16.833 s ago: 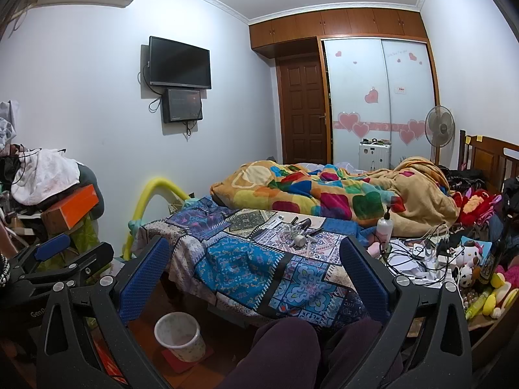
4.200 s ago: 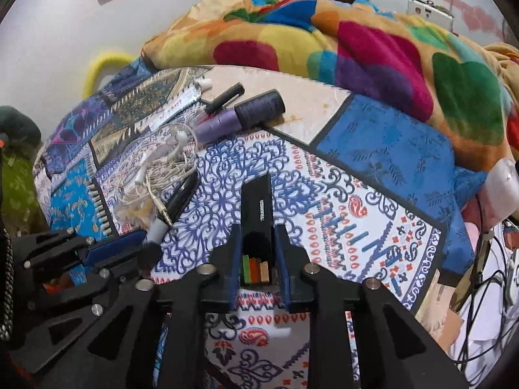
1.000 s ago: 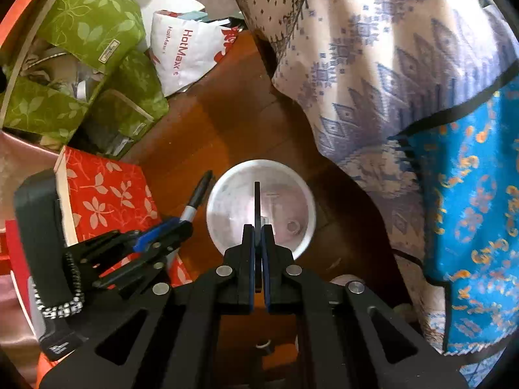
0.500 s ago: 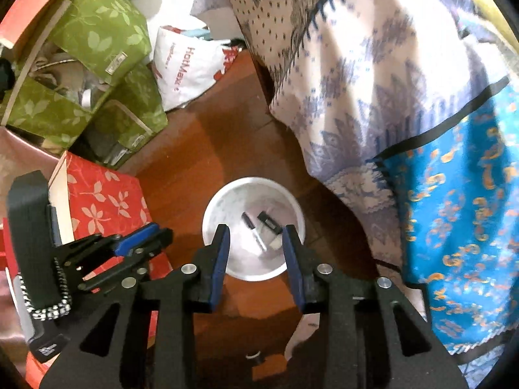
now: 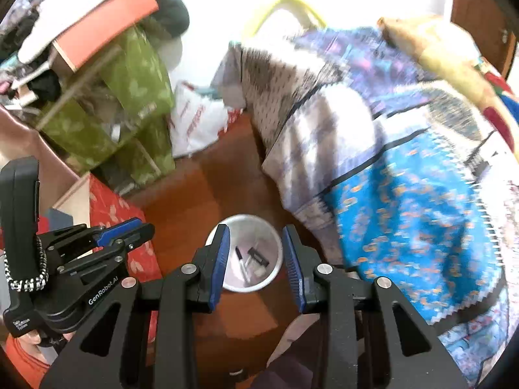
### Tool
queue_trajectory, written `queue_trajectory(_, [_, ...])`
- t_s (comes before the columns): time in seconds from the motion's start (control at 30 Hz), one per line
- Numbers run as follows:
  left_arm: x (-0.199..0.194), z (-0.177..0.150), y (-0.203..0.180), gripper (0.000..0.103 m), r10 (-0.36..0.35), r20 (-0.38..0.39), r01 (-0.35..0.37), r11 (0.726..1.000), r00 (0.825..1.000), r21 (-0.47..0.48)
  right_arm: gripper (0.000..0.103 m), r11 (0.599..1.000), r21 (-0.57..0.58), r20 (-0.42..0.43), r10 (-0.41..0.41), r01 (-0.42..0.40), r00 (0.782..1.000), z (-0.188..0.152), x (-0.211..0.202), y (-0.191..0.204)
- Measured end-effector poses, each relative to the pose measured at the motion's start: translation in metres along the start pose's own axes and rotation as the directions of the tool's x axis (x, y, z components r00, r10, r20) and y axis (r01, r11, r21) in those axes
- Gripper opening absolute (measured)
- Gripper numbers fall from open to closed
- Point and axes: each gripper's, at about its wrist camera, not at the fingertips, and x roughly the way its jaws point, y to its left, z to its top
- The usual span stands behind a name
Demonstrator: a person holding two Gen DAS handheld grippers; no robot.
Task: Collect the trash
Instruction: 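Open the right tool over the bucket while the left tool releases the marker, then move both open tools back toward the bed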
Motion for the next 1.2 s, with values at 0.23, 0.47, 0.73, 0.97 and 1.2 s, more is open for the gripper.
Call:
queue_trajectory(0.23, [-0.048,0.007,-0.050,0.013,-0.027,0.093,0.021,0.997,0.995,0.071,0.031,0.998,0.049,0.150,-0.053,0.046,0.987,-0.007,-0.066,-0.023])
queue_trajectory(0.47, [-0.073,0.020,-0.109,0.013,-0.094,0.144,0.075,0.988,0.985,0.135,0.031,0.985,0.138,0.274,-0.138,0.103,0.952,-0.022,-0.126,-0.071])
queue_trajectory(0.73, [-0.080,0.036,-0.195,0.013,-0.196,0.164,0.154,0.959,0.967,0.239,0.031,0.943,0.233,0.383,-0.314,0.239,0.869,-0.047,-0.187,-0.134])
queue_trajectory(0.97, [-0.070,0.045,-0.266,0.013,-0.264,0.149,0.205,0.922,0.953,0.328,0.031,0.902,0.325,0.376,-0.398,0.283,0.837,-0.062,-0.209,-0.195])
queue_trajectory(1.2, [-0.044,0.056,-0.325,0.013,-0.304,0.111,0.240,0.890,0.946,0.389,0.032,0.869,0.385,0.295,-0.434,0.310,0.851,-0.073,-0.201,-0.253])
